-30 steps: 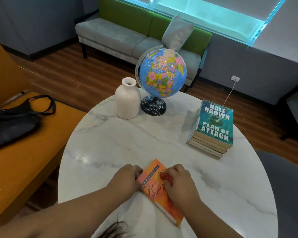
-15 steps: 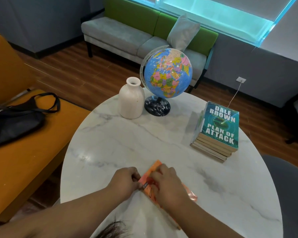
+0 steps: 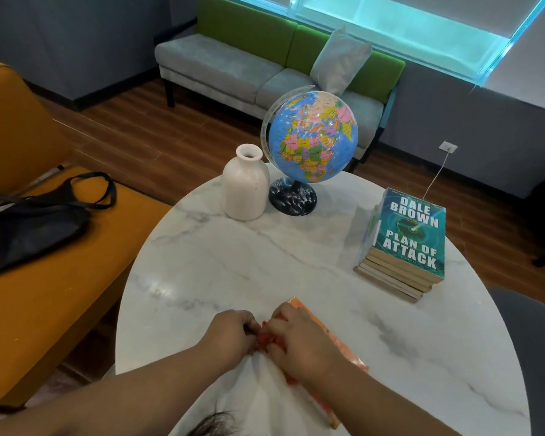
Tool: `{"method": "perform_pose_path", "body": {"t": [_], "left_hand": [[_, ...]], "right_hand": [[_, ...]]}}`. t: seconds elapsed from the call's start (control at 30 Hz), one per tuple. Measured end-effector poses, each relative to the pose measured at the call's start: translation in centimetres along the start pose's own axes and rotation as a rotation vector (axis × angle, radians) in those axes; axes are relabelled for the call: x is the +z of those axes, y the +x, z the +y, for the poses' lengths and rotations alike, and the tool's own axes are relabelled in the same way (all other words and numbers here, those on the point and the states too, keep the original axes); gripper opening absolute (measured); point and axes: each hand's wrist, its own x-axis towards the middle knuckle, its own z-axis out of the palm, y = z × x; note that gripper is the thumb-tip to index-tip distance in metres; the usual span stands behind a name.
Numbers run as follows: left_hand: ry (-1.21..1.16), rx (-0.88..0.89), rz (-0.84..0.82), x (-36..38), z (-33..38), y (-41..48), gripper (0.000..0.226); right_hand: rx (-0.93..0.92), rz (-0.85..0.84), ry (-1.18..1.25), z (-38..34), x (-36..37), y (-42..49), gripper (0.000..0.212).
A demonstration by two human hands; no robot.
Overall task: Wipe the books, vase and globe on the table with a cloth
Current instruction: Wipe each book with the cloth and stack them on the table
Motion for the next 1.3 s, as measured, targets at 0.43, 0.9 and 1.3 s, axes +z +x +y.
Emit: {"method": "perform_pose_path", "body": {"t": [0.43, 0.9, 1.3], "left_hand": [[0.020, 0.020, 0.005, -0.2, -0.1, -0.2, 0.018], [0.157, 0.004, 0.025, 0.6, 1.1, 0.3, 0.025], [0.208, 0.029, 0.009, 0.7, 0.9, 0.4, 0.030]], "right_hand": [[0.044, 0.012, 0.104, -1.0, 0.8, -3.3, 0.038], [0.178, 0.148, 0.161, 1.6, 2.3, -8.1, 0.035], [0.210, 0.119, 0.168, 3.3, 2.4, -12.5, 0.027]]}}
